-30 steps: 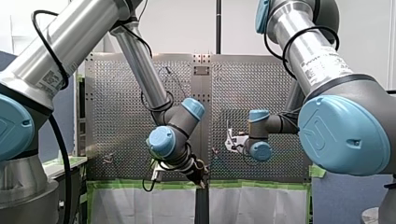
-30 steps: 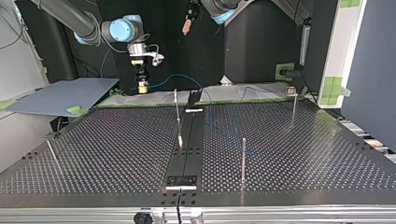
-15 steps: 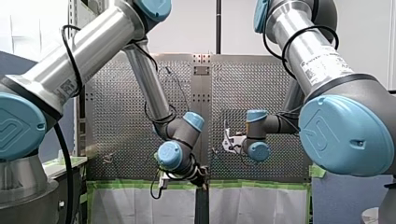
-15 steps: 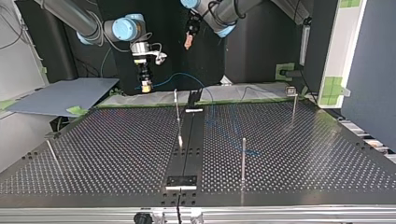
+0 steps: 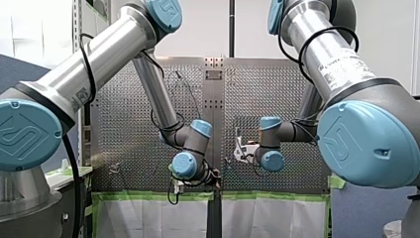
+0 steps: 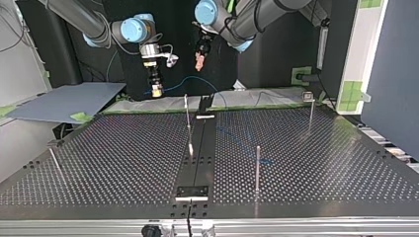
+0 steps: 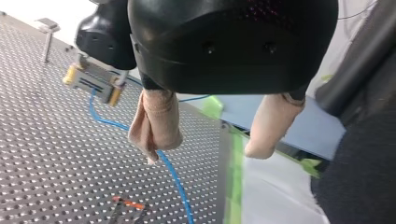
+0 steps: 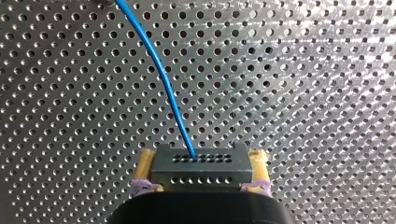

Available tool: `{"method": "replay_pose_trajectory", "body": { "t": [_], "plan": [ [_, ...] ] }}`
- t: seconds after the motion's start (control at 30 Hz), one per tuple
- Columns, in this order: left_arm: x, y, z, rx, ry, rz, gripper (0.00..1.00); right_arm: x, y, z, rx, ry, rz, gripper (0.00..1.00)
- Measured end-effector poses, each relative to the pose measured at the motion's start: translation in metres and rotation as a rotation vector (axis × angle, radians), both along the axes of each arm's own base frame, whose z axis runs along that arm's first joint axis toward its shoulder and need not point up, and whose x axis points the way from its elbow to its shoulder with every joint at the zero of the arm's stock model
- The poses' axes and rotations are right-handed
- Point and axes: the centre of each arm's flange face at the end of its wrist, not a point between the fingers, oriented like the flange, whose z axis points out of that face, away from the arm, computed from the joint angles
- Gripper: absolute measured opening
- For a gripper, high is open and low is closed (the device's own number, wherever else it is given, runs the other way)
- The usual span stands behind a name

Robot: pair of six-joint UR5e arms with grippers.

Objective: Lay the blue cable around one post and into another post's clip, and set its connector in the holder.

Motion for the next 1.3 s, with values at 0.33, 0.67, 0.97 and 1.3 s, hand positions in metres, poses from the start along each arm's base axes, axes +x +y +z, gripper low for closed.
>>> {"method": "replay_pose_trajectory", "body": {
  "t": [0.33,0.67,0.97,1.3],
  "plan": [
    [0.02,-0.016,-0.02,-0.079,-0.038,0.019,1.0,0.0,0.0,0.0,-0.002,-0.001,0.002,0.0],
    [0.041,-0.029,-0.027,-0.158,-0.098,0.044,1.0,0.002,0.001,0.001,-0.004,-0.003,0.004,0.0],
    [0.058,-0.035,-0.018,-0.226,-0.166,0.061,1.0,0.002,0.001,0.001,-0.005,-0.003,0.004,0.0],
    [0.077,-0.039,-0.009,-0.308,-0.227,0.076,1.0,0.002,0.0,0.001,-0.006,-0.005,0.005,0.0]
  ]
}}
